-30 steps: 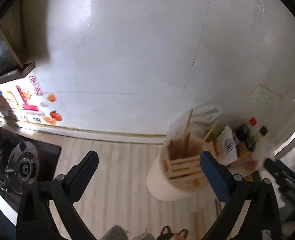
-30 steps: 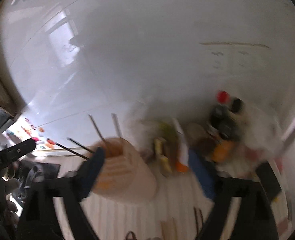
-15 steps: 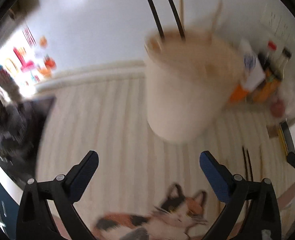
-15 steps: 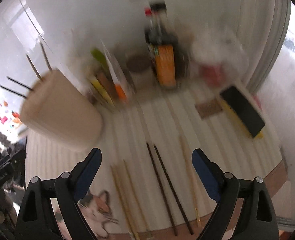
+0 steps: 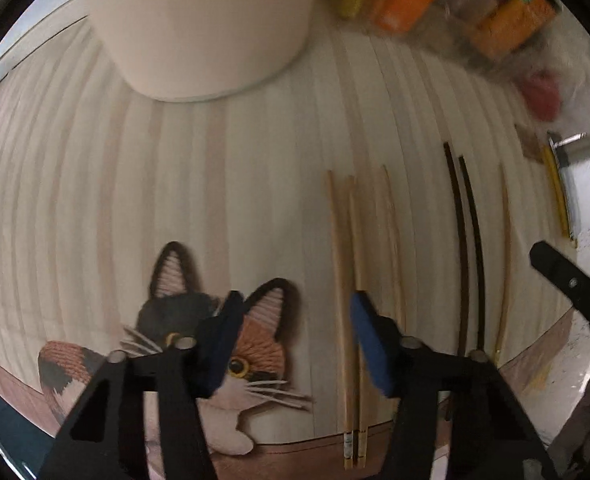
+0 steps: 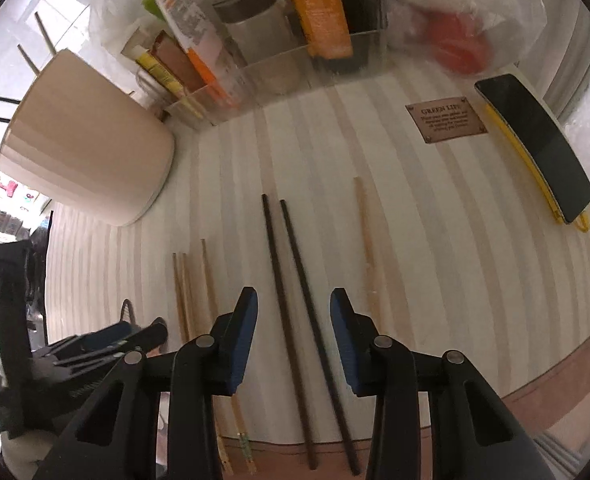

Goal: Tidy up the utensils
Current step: 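Grasp a light wooden chopstick with the left tool while the right tool grasps a dark one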

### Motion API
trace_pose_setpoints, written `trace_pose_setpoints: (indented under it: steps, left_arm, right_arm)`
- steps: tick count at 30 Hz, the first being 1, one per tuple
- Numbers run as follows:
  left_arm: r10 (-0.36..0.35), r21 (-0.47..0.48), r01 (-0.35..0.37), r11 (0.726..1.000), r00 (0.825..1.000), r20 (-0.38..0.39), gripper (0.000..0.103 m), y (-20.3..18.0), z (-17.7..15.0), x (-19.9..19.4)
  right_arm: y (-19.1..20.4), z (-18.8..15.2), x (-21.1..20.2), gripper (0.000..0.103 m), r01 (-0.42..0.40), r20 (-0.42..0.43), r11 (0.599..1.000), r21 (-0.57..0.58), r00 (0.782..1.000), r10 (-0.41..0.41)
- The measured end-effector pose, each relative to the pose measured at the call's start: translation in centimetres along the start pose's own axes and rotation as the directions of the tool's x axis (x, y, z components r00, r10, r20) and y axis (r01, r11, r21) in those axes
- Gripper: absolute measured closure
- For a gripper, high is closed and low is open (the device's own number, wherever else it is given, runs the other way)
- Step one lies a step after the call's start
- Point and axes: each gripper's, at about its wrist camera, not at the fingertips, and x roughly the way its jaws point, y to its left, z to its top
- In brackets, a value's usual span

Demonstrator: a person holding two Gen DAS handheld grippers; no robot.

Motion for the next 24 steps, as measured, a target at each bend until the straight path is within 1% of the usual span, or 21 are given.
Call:
trace_pose_setpoints:
  steps: [2, 4, 6, 7, 9, 10, 11, 12, 14, 17, 19, 21, 24]
  left_arm:
    - [0.034, 0.014, -0.034, 0.999, 0.999, -0.009, 0.069, -0.7, 0.0, 0.6]
    - [0.036, 0.012, -0.036, 0.999, 0.999, 0.000, 0.070, -1.1, -0.1, 0.6]
    - [0.044, 0.021, -0.044, 0.999, 0.999, -0.002, 0.079, -1.5, -0.2, 0.9]
    - [0.040, 0.022, -0.040, 0.999, 0.999, -0.001, 0.081, -1.6, -0.3, 1.0]
    - [0.064, 0.028, -0.065, 0.998, 0.998, 0.006, 0.081, -2.1, -0.5, 1.0]
    - [0.061, 0.034, -0.062, 0.998, 0.998, 0.011, 0.095, -2.2, -0.5, 1.0]
    - [0.063, 0.036, -0.063, 0.997, 0.998, 0.008, 0.098, -2.2, -0.6, 1.0]
    - [0.070, 0.037, -0.070, 0.997, 0.998, 0.009, 0.099, -2.7, -0.7, 1.2]
    - [0.099, 0.046, -0.099, 0.994, 0.995, 0.014, 0.099, -2.3, -0.9, 1.2]
    - [0.120, 0.014, -0.120, 0.993, 0.993, 0.015, 0.099, 0.1, -1.3, 0.9]
    - [0.132, -0.024, -0.132, 0.991, 0.991, 0.011, 0.099, 2.0, -1.3, 0.6]
    - [0.134, -0.050, -0.133, 0.990, 0.991, 0.010, 0.099, 3.5, -1.4, 0.5]
    - [0.132, -0.082, -0.131, 0.988, 0.991, 0.009, 0.099, 5.5, -1.9, 0.2]
  right_arm:
    - [-0.6, 0.2, 0.1, 0.063, -0.004, 0.002, 1.000, 0.004, 1.000, 0.004]
    - [-1.4, 0.4, 0.5, 0.063, -0.007, -0.014, 1.000, 0.019, 1.000, 0.007]
    - [-1.9, 0.5, 0.7, 0.063, -0.013, -0.021, 1.000, 0.022, 1.000, 0.013]
    - [-2.0, 0.5, 0.8, 0.063, -0.005, -0.023, 1.000, 0.016, 1.000, 0.005]
    - [-2.4, 0.6, 1.2, 0.063, -0.006, -0.037, 1.000, 0.016, 0.999, 0.007]
    - [-2.6, 0.6, 1.5, 0.063, -0.008, -0.047, 1.000, 0.017, 0.999, 0.009]
    - [-2.6, 0.6, 1.7, 0.063, -0.006, -0.054, 1.000, 0.015, 0.999, 0.007]
    - [-2.7, 0.7, 1.9, 0.063, -0.003, -0.064, 1.000, 0.007, 0.998, 0.003]
    - [-2.5, 0.7, 2.2, 0.063, -0.004, -0.074, 1.000, -0.006, 0.997, 0.003]
    - [-2.2, 0.8, 2.7, 0.063, -0.003, -0.100, 1.000, -0.030, 0.995, 0.000]
    - [-1.6, 0.9, 3.3, 0.063, 0.001, -0.126, 0.998, -0.066, 0.992, -0.010]
    - [-0.7, 0.8, 4.1, 0.063, 0.010, -0.153, 0.994, -0.111, 0.988, -0.028]
    - [0.1, 0.5, 5.4, 0.063, 0.020, -0.201, 0.988, -0.150, 0.978, -0.050]
